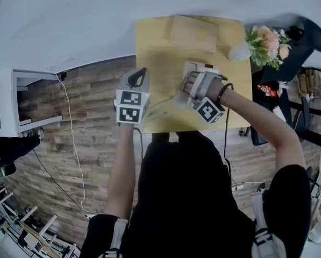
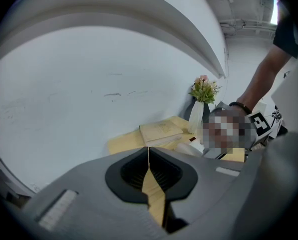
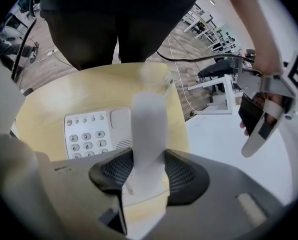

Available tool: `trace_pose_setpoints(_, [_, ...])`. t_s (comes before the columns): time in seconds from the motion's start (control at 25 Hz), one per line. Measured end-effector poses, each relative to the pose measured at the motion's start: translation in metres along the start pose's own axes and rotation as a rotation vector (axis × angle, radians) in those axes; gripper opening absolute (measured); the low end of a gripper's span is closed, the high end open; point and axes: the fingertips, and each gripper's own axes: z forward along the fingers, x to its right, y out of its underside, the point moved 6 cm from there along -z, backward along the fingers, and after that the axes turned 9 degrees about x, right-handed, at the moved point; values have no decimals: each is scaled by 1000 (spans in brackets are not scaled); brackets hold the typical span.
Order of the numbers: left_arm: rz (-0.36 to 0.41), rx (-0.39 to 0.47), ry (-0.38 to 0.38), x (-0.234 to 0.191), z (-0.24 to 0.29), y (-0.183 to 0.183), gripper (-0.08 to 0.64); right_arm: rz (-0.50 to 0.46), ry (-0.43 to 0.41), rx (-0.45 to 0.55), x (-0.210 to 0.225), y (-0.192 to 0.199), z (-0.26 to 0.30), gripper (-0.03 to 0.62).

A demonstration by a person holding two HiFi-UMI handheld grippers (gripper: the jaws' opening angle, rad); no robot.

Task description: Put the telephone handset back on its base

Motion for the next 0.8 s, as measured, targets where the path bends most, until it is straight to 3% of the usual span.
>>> trace_pose_setpoints(0.12, [-1, -1, 6, 1, 2, 0, 14, -35, 30, -1, -6, 1, 5, 202])
trace_pose_setpoints(0.28, [3, -5, 9, 2, 5, 1, 14, -54, -30, -14, -18, 5, 7, 202])
trace_pose_setpoints(0.48, [-5, -20, 7, 0, 6, 5, 14, -104, -24, -3, -21, 6, 16, 202])
trace_pose_setpoints(0.8, [-9, -29, -4, -5, 5, 8, 14, -158, -82, 42, -30, 3, 26, 206])
